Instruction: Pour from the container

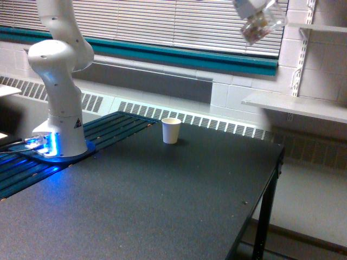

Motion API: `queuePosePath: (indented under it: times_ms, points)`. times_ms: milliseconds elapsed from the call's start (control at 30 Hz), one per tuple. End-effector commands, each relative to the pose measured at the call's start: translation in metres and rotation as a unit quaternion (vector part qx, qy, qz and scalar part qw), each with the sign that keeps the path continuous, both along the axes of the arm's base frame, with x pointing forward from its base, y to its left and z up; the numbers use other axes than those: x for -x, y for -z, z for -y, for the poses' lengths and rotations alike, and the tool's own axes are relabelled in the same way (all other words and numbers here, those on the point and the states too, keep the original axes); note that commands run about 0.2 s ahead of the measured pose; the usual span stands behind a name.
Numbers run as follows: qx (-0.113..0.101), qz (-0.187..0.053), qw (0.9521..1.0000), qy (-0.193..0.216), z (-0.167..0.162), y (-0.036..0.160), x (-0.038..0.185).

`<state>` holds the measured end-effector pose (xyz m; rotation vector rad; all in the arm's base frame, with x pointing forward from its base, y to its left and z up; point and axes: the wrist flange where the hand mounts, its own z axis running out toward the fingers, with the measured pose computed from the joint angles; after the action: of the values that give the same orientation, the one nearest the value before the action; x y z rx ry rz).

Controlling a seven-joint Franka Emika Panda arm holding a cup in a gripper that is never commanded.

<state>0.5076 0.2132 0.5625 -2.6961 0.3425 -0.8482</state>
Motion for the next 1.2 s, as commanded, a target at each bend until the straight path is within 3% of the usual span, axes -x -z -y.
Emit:
queuePosePath:
  times_ms: [33,733,1200]
  points:
    - [0.013,0.000,0.9987,-0.048,-0.024,0.013,0.034]
    - [0.025,-0.061,0.9887,-0.134,-0.066,0.077,0.137]
    - [0.030,-0.103,0.9810,-0.162,-0.082,0.112,0.188]
